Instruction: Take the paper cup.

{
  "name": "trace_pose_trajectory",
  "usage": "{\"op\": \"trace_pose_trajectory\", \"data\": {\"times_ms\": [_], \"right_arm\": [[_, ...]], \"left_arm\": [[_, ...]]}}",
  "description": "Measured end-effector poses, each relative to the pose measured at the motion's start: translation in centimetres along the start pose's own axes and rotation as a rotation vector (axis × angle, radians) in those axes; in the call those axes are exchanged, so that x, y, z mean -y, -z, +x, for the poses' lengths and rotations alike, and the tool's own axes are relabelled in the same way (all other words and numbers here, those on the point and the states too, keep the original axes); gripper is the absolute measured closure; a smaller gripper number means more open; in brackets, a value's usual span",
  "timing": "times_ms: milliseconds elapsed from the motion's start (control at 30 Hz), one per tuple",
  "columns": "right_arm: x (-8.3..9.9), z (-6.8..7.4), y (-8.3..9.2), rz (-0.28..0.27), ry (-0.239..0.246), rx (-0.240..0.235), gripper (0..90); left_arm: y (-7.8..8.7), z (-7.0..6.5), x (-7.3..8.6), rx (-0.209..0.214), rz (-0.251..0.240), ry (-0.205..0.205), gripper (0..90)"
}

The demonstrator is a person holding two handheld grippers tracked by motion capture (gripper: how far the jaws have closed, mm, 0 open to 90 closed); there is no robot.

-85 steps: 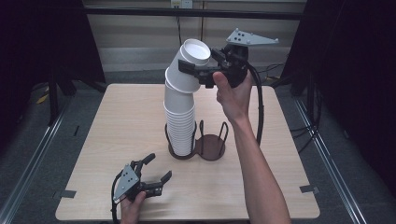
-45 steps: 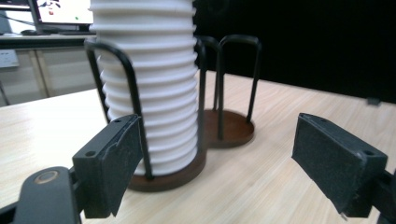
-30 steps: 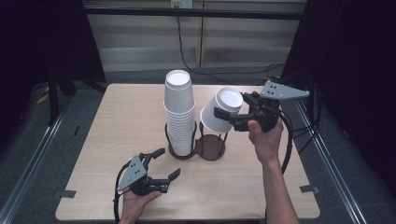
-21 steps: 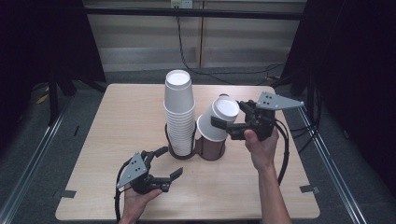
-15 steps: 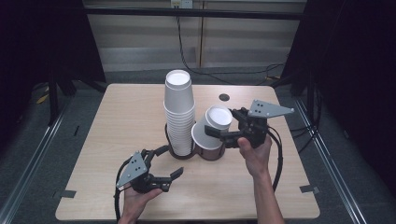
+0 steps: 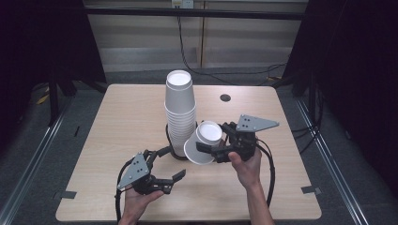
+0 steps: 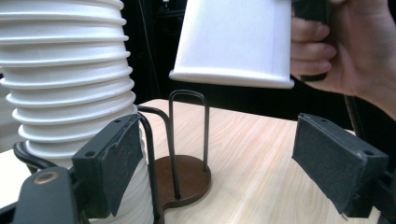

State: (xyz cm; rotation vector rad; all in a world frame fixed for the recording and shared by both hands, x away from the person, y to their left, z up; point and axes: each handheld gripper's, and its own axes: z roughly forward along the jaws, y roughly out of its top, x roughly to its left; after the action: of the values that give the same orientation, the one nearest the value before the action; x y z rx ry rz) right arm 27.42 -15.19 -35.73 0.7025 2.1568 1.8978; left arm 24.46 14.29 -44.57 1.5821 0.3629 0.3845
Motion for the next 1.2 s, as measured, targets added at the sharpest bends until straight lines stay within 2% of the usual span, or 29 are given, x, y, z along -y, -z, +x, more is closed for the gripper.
{"op": "trace_pose_trajectory", "data": {"times_ms": [100,167,333,367,533,600,667,733,1033,1200], "right_arm": [[1.0,0.2,-0.9,0.032,-0.003,-0.019,22.4],[1.4,0.4,-1.4,0.046,0.004,-0.02,22.4],[2.0,0.6,-1.9,0.045,-0.009,-0.041,22.4],[2.2,0.7,-2.0,0.046,-0.012,-0.047,22.4],[2.8,0.9,-2.2,0.037,-0.024,-0.064,22.5],[3.3,0.8,-2.4,0.037,-0.037,-0.07,22.5],[3.4,0.8,-2.5,0.039,-0.038,-0.073,22.5],[3.7,0.9,-2.6,0.04,-0.037,-0.084,22.5],[4.2,1.4,-3.1,0.044,-0.037,-0.115,22.5],[4.4,1.6,-3.7,0.059,-0.028,-0.128,22.5]], "left_arm": [[-0.1,-0.1,0.1,0.021,-0.006,0.009,15.3],[-0.2,-0.1,0.1,0.027,-0.004,0.0,15.2],[-0.3,-0.2,0.1,0.039,-0.001,0.0,15.3],[-0.5,-0.1,0.2,0.037,0.015,-0.005,15.3],[-0.7,-0.2,0.3,0.048,0.027,0.006,10.3],[-0.8,-0.3,0.3,0.065,0.037,0.01,10.9],[-0.9,-0.3,0.3,0.064,0.035,0.003,12.1],[-1.2,-0.4,0.4,0.086,0.046,0.01,14.1],[-1.8,-0.5,0.6,0.112,0.073,0.004,9.9],[-2.0,-0.5,0.6,0.11,0.081,0.005,9.1]]}}
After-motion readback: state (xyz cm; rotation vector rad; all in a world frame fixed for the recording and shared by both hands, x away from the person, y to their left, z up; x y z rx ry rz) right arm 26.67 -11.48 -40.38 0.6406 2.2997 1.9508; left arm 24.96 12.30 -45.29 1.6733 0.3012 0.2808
